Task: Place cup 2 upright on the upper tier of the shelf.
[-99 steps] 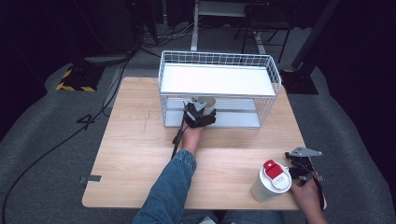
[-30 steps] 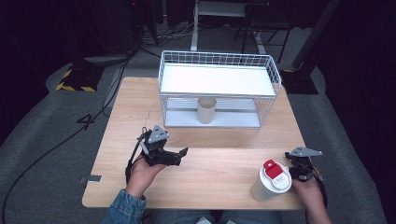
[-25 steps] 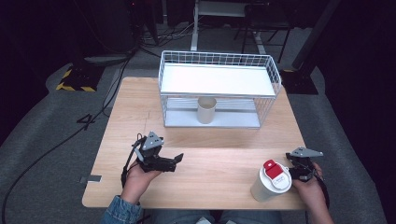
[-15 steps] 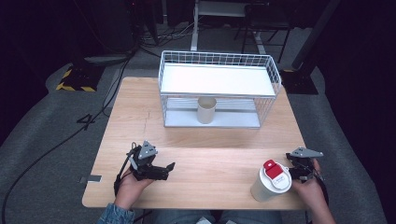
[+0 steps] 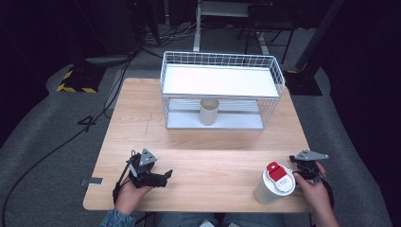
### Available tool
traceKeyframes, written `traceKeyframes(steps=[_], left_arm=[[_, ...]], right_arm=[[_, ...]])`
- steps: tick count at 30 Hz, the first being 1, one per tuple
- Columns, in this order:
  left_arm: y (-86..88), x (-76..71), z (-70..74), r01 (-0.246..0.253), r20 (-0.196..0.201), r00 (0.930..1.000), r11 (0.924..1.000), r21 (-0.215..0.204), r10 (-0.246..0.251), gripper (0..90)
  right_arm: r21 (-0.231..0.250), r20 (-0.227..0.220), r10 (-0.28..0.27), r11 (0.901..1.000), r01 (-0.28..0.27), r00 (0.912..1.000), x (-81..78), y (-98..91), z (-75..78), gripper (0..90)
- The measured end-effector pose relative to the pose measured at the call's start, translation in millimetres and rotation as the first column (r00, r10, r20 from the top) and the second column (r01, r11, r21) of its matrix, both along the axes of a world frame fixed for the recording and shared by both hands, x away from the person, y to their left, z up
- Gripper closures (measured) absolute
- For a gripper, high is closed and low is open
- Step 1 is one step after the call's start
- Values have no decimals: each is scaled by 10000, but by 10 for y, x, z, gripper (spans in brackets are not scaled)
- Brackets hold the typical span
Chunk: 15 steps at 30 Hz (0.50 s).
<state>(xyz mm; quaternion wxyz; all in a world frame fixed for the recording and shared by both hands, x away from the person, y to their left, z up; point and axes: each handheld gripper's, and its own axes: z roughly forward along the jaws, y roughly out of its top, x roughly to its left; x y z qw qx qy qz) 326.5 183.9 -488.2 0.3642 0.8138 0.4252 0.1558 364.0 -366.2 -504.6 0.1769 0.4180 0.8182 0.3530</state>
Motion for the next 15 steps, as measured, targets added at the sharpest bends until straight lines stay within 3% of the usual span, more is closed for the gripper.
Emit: traceKeyframes(steps=[3, 8, 15], left_arm=[[2, -6, -27, 137, -160, 9998, 9988, 477, -130, 22], [19, -14, -55, 43, -457, 9990, 9990, 450, -23, 23], [65, -10, -131, -106, -754, 9970, 9967, 809, 167, 27]], right_arm=[[3, 0, 0, 10000, 0, 10000, -2, -2, 0, 94], [8, 2, 3, 10000, -3, 10000, -9, -13, 1, 98], [32, 43, -6, 10000, 6, 10000, -4, -32, 3, 121]])
